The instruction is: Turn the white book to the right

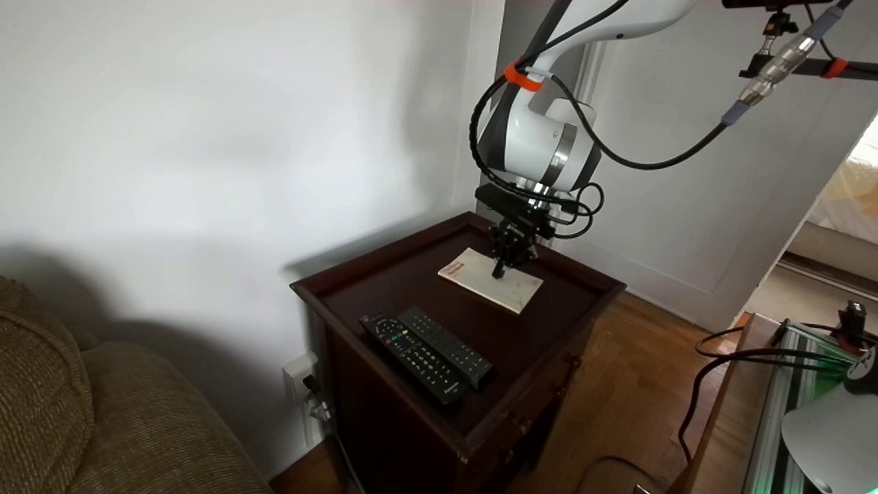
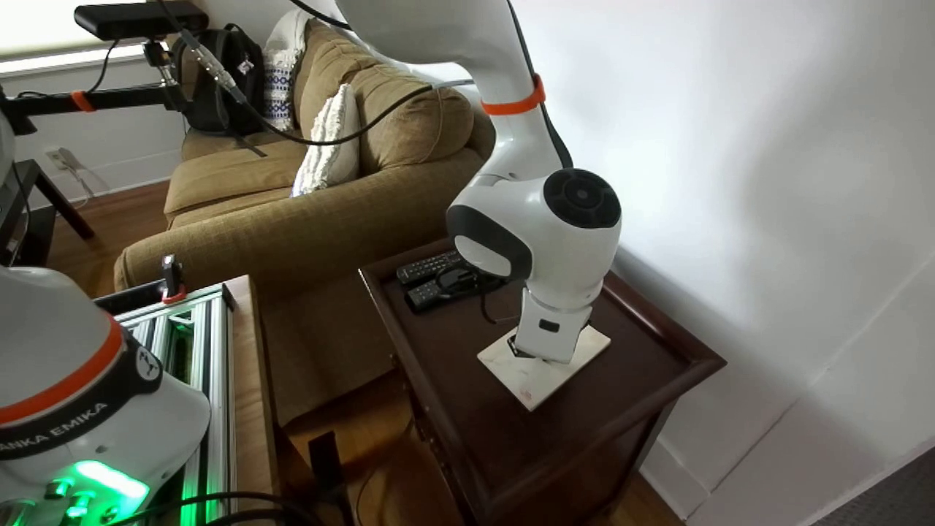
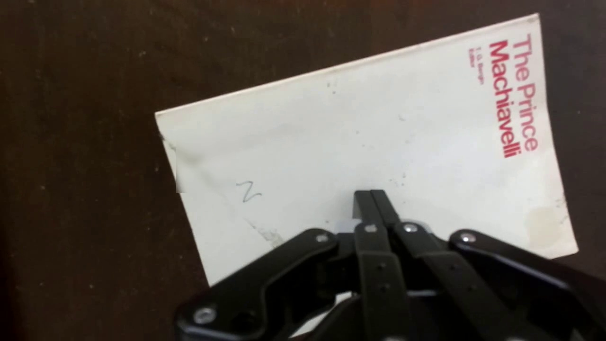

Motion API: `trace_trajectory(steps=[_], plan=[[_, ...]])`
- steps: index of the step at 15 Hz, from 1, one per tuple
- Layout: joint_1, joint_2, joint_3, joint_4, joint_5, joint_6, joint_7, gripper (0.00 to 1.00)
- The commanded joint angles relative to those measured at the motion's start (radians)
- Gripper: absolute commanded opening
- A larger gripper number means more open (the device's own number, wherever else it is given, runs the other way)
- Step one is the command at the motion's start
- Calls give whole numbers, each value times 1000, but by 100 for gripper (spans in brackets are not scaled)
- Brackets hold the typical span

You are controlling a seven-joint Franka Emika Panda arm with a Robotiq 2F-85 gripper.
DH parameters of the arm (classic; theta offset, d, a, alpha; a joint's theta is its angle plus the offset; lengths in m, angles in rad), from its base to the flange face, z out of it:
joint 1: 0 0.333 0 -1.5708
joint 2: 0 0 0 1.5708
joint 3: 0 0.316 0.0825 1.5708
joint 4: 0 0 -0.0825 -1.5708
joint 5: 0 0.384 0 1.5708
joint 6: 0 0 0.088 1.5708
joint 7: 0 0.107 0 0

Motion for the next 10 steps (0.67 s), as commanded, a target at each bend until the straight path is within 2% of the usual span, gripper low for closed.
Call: trace_trajectory(steps=[1, 6, 9, 10], plan=[[-28, 75, -2, 11, 57, 0, -2, 0], [-57, 80, 26, 20, 99, 0, -10, 0], [-57, 86, 26, 25, 99, -3, -4, 0], [-36, 86, 8, 28, 110, -11, -10, 0]])
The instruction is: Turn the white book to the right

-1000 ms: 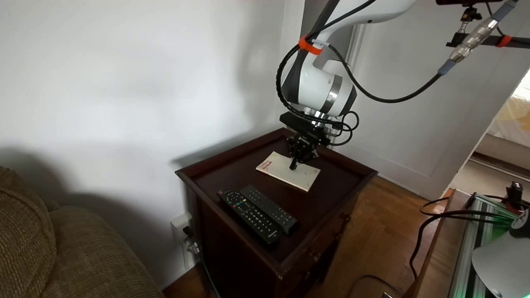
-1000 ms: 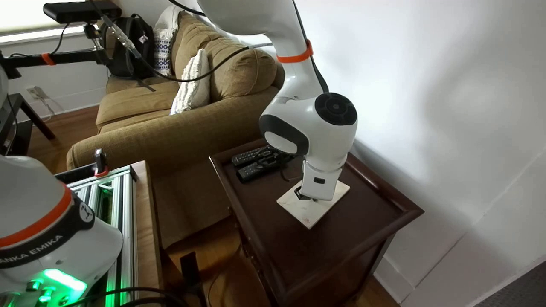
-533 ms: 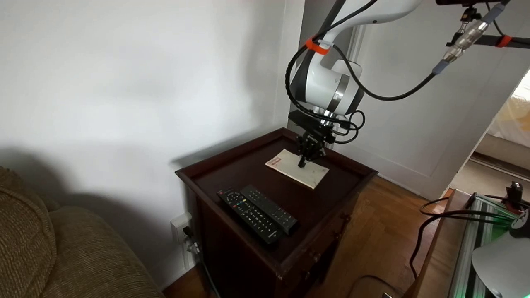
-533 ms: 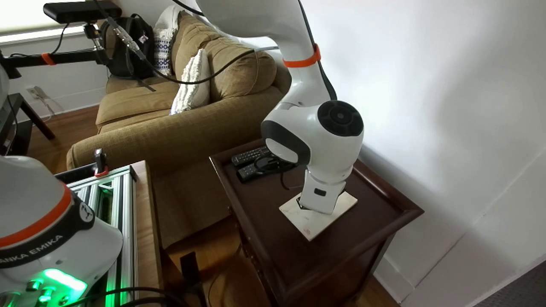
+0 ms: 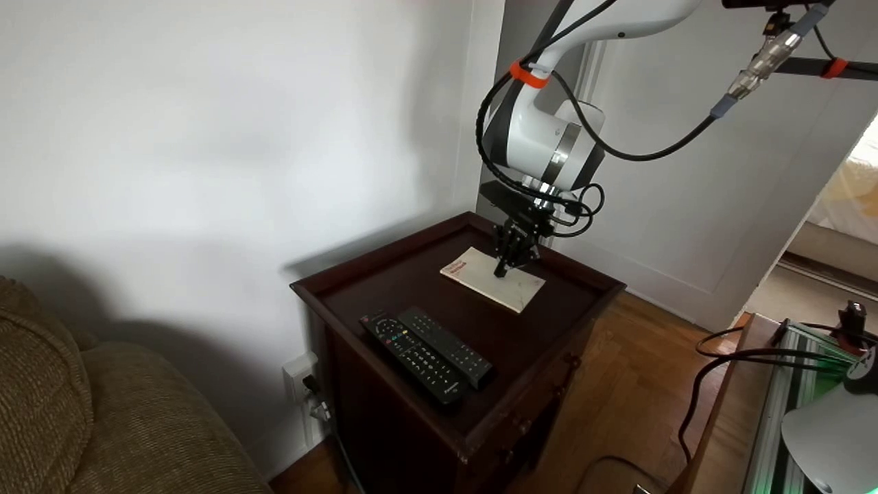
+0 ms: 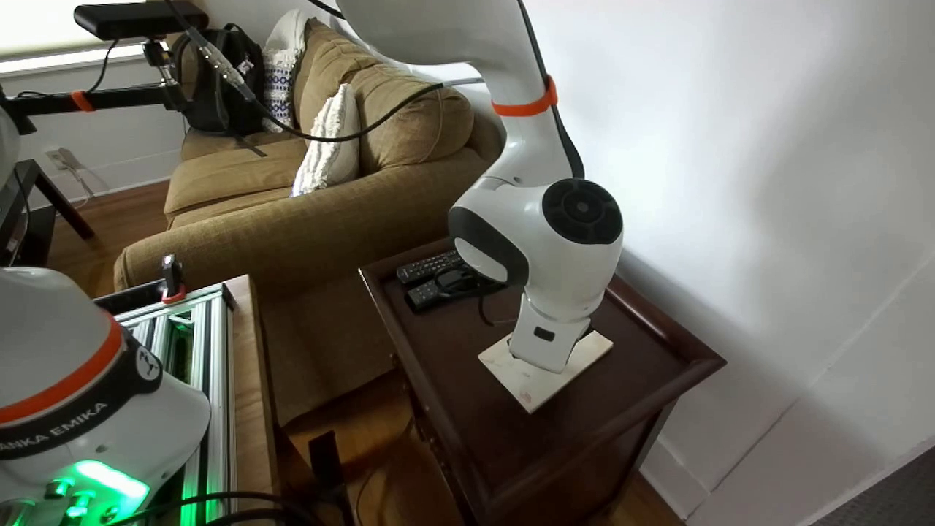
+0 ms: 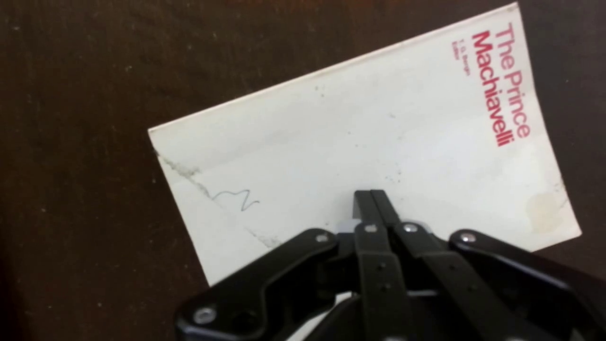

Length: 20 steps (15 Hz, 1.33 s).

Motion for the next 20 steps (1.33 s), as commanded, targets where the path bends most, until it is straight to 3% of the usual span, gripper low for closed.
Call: trace_trajectory(steps=[1, 12, 20], plan=[[-15, 80, 7, 23, 15, 10, -13, 0], [77, -13, -58, -24, -94, 14, -98, 0], [165, -105, -138, -68, -406, 3, -132, 0]])
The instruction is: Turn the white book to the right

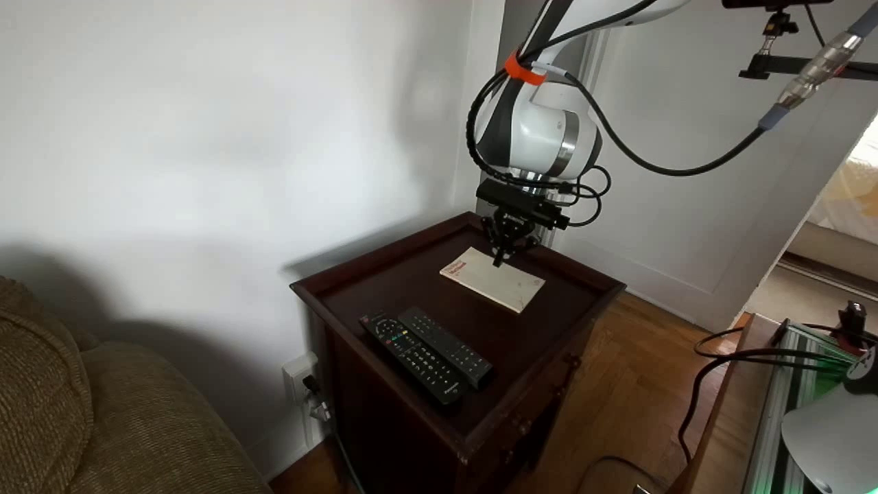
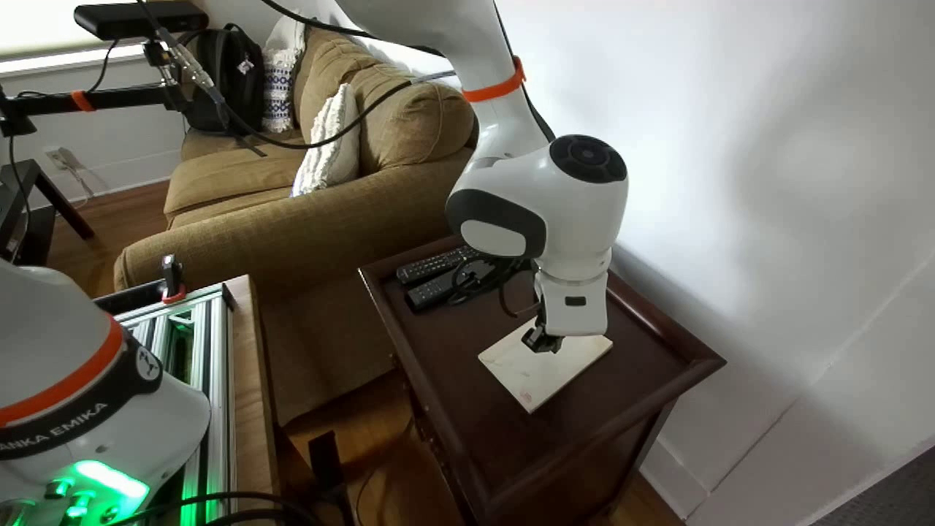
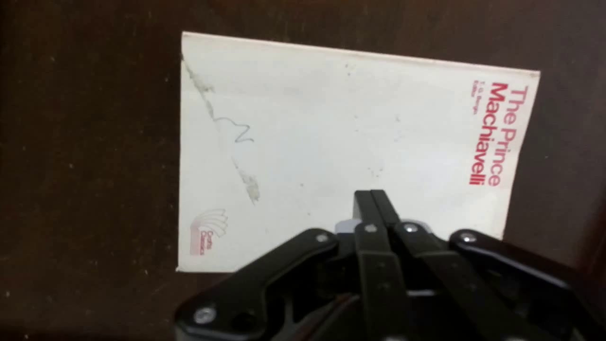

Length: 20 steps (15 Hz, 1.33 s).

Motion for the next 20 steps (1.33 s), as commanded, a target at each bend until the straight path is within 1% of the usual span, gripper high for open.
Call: trace_trajectory(steps=[1, 2, 3, 4, 5, 6, 8, 10, 12, 13, 17, 19, 20], plan=[[56, -78, -54, -62, -181, -8, -7, 26], [67, -91, -67, -67, -241, -18, 0, 27], [72, -110, -72, -76, -300, -36, -1, 34], [89, -121, -93, -82, -367, -52, 11, 40], [109, -135, -113, -87, -428, -69, 20, 49], [139, -146, -152, -90, -504, -98, 43, 55], [162, -169, -181, -82, -627, -148, 39, 71], [162, -195, -186, -71, -731, -203, 13, 86], [147, -223, -166, -65, -811, -246, -25, 98], [132, -239, -146, -67, -834, -268, -56, 100], [95, -281, -88, -62, -907, -334, -188, 100], [92, -297, -72, -60, -960, -361, -239, 100], [94, -304, -70, -60, -992, -366, -243, 100]])
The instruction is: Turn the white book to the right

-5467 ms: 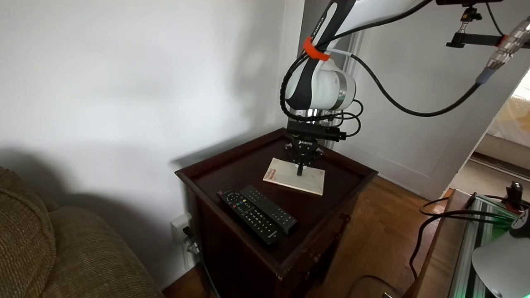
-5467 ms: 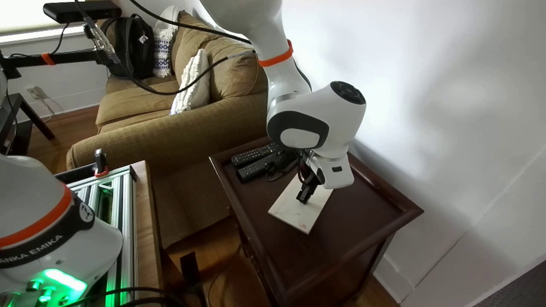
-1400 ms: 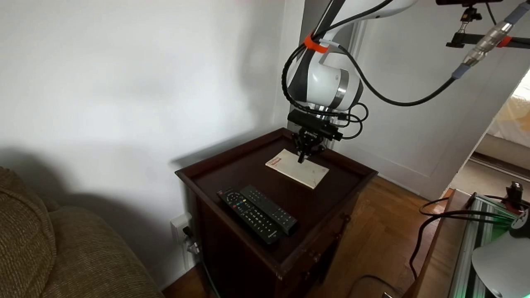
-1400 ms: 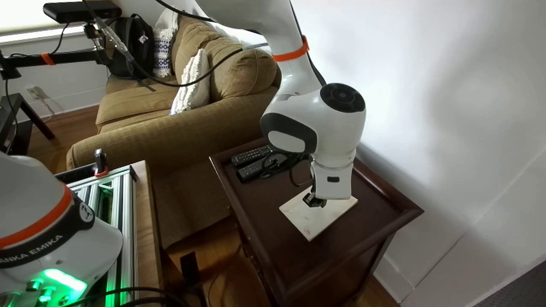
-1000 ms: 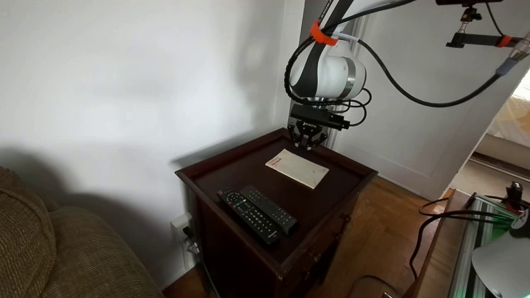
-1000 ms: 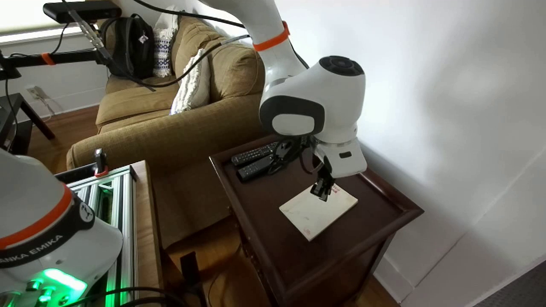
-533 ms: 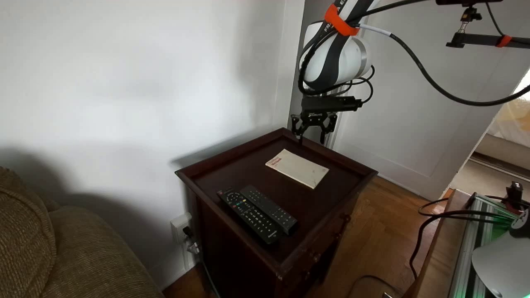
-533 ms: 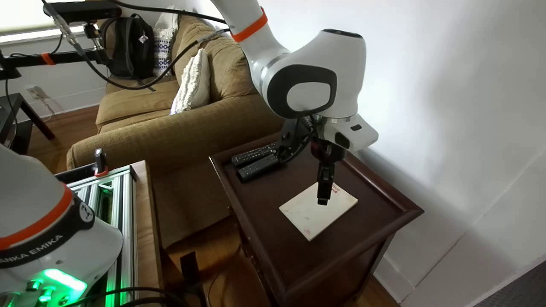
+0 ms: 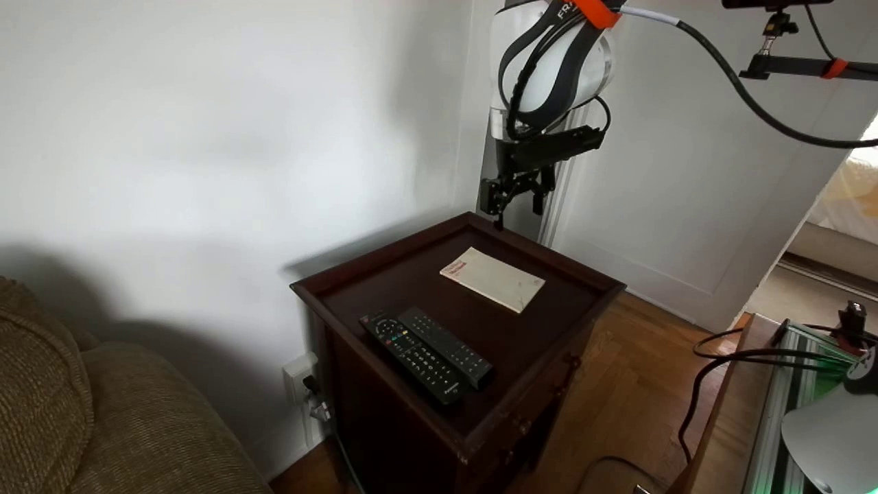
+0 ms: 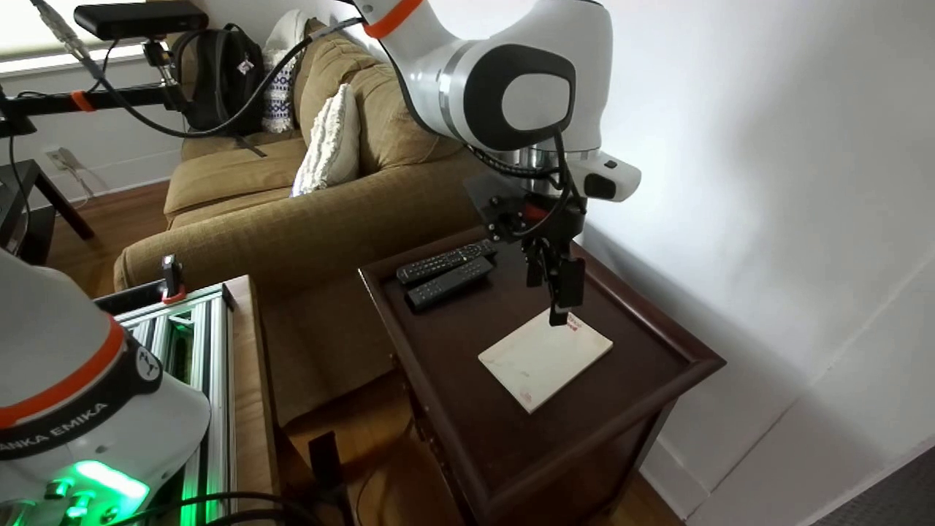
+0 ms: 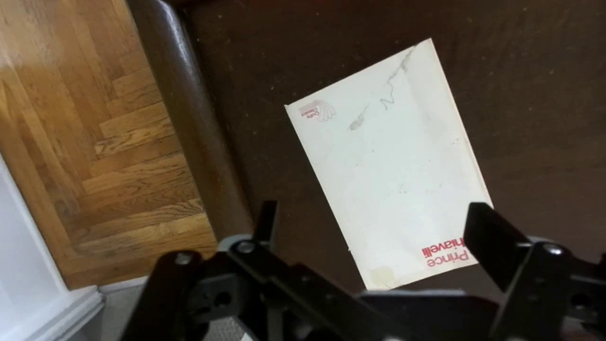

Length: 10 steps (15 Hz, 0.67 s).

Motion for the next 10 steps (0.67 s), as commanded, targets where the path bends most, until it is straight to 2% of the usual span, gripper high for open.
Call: trace_trajectory(steps=[1, 4, 5, 10], plan=[[-37, -49, 46, -16, -94, -43, -92, 100], [-50, -66, 61, -31, -143, -9, -122, 100], [-53, -36, 70, 1, -112, -24, -85, 100], [-61, -44, 77, 0, -129, -24, -102, 100]])
